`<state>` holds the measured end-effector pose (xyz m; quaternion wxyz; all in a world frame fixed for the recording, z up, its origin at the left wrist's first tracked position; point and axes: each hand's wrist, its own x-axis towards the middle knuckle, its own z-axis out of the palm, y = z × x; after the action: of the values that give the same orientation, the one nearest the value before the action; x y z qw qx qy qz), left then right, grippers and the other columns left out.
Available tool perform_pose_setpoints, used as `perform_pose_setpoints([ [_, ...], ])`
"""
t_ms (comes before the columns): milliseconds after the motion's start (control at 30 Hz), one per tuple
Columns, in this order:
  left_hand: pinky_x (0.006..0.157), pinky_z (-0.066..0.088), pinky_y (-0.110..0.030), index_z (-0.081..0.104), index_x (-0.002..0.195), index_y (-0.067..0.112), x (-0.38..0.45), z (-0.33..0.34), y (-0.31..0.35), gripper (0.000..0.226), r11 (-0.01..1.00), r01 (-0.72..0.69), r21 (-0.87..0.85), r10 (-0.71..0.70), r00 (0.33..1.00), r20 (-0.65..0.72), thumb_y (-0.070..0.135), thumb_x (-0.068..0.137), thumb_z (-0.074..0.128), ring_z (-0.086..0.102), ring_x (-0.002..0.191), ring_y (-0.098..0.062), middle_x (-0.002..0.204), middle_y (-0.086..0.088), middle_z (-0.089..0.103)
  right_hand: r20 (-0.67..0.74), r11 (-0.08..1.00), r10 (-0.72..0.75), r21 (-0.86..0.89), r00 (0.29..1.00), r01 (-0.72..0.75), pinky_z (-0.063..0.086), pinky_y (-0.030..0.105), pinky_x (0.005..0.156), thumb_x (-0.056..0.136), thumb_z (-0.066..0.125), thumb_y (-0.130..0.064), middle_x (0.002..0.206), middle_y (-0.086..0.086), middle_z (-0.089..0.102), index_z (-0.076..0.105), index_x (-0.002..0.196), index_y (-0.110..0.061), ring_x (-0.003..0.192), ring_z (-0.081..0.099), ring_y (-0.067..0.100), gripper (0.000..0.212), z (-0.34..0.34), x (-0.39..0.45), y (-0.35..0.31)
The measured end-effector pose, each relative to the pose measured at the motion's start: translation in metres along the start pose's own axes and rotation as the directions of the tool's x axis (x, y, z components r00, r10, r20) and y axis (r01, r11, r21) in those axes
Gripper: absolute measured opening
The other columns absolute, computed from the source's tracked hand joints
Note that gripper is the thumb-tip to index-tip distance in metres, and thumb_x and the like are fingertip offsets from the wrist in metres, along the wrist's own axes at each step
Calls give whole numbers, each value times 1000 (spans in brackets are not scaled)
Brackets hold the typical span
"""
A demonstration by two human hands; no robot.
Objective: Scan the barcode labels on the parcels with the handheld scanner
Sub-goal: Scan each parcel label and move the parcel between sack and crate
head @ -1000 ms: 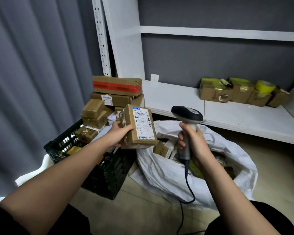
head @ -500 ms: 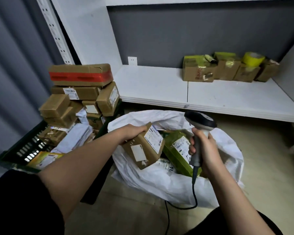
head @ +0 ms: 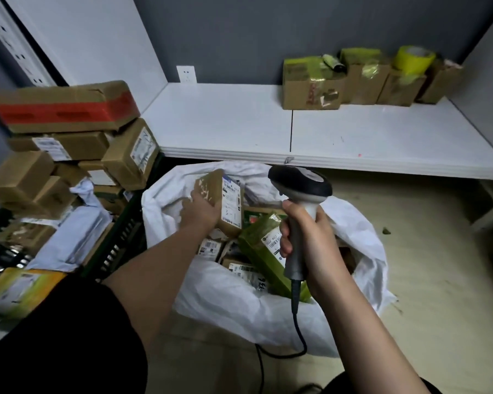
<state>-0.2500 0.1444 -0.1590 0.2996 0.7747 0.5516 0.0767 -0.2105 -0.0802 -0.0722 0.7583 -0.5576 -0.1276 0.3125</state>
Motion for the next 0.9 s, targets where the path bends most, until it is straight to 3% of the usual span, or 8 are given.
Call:
perform_pose_setpoints([
  [200,109,29,-48,44,141,20,9,-21,-22,59,887,-124,446,78,990,122,55,96,29,33,135,-38,148,-21,31,14,999,14,-36,1000,-13,31,26,42,96,56,-14,55,3,45,44,96,-10,39,35,15,13,7,-4,1],
  [333,94,44,-41,57,126,15,-3,-49,-37,51,899,-258,353,238,966,100,51,97,36,55,115,-33,126,-14,56,33,996,21,-83,999,-19,31,26,42,96,57,-14,57,4,45,44,94,-9,40,35,16,14,17,-12,8],
  [400,77,46,-33,65,98,12,-12,-67,-55,43,900,-283,332,265,959,101,46,99,38,61,95,-28,101,-10,66,59,993,32,-116,998,-25,31,27,41,96,56,-15,58,4,45,45,96,-9,40,35,15,14,26,-18,14],
  [467,64,40,-30,55,74,13,-21,-89,-82,40,911,-282,301,261,959,108,40,100,40,57,77,-27,74,-6,58,81,990,49,-135,995,-38,31,25,39,96,55,-16,58,5,44,44,98,-8,40,35,15,14,39,-26,23],
  [600,58,34,-31,41,65,15,-37,-138,-149,38,927,-246,283,246,969,36,29,100,41,50,66,-24,62,-2,44,147,992,78,-109,986,-63,32,23,39,97,53,-14,57,5,42,43,98,-10,40,35,14,11,81,-42,40],
  [667,56,37,-32,55,77,10,-43,-164,-183,31,926,-193,324,218,975,-41,27,99,43,54,68,-24,68,-4,54,197,992,96,-103,976,-77,33,25,40,96,54,-14,57,3,43,44,92,-10,39,36,14,12,107,-49,46],
  [733,68,47,-33,61,108,12,-48,-197,-217,28,935,-125,331,157,985,-70,34,97,47,62,89,-27,97,-8,68,257,992,91,-113,962,-63,34,25,41,97,54,-15,57,4,43,45,88,-9,39,37,14,14,141,-54,52],
  [900,95,44,-39,36,142,15,-42,-268,-278,72,977,37,211,1,985,-175,48,85,64,49,124,-34,141,-15,43,351,987,122,-139,928,-77,35,26,40,98,53,-16,56,4,43,48,95,-10,40,38,14,9,223,-60,73],
])
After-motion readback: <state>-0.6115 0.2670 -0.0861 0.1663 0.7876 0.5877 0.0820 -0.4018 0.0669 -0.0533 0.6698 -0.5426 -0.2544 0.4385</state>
